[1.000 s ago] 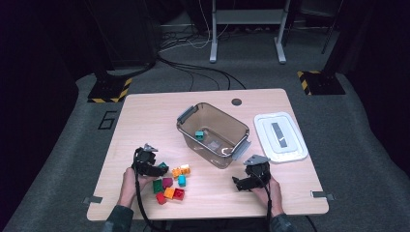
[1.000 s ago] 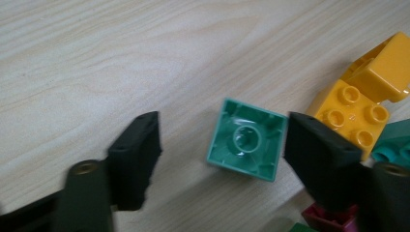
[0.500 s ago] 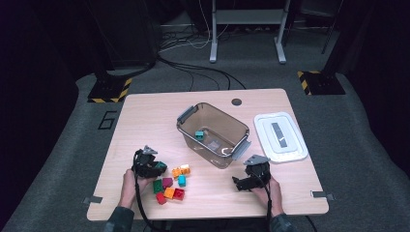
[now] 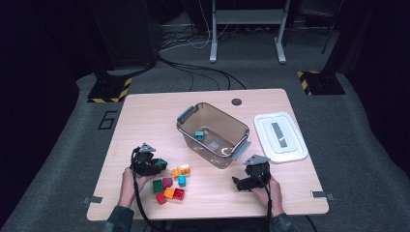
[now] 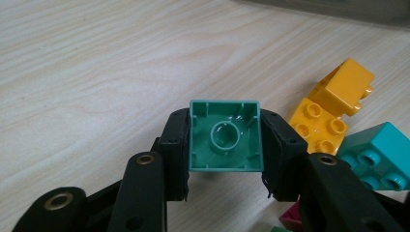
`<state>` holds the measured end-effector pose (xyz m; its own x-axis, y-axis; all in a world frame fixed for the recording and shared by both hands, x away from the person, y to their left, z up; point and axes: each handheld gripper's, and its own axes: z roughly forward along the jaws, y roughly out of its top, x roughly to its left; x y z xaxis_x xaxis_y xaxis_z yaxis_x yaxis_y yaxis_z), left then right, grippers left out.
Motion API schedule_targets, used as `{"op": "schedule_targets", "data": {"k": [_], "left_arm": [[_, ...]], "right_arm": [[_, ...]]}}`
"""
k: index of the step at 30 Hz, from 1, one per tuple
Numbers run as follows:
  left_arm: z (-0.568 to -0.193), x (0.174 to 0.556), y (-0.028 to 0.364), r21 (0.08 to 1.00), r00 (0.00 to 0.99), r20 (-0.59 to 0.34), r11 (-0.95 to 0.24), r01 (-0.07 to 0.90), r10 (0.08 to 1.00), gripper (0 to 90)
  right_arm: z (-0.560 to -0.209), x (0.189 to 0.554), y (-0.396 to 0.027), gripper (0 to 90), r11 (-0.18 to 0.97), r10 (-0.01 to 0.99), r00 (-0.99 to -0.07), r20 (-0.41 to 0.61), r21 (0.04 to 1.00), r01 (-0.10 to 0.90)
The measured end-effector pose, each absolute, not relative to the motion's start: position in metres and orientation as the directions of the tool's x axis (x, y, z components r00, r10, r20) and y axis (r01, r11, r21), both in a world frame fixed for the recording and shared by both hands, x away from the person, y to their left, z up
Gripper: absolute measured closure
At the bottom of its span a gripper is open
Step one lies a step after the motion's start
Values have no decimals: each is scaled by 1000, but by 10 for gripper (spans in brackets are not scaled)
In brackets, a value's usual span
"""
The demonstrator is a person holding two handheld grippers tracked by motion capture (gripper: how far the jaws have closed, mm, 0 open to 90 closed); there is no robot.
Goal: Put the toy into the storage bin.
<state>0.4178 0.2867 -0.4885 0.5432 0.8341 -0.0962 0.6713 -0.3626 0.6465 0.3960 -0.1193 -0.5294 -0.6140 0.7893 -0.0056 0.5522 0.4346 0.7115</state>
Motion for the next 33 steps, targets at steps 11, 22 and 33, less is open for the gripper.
{"op": "schedule_targets", "data": {"k": [11, 22, 33], "left_arm": [[-474, 421, 284, 650, 549, -81, -373, 662, 832, 587], [-449, 424, 282, 668, 560, -47, -390, 633, 827, 587], [-424, 432, 279, 674, 577, -6, -423, 605, 817, 587]], "right_arm": [[-529, 396, -119, 6, 432, 789, -615, -1, 711, 554], [-530, 396, -120, 0, 441, 781, -624, -2, 709, 549], [-530, 396, -120, 0, 437, 787, -617, -3, 709, 554]]}}
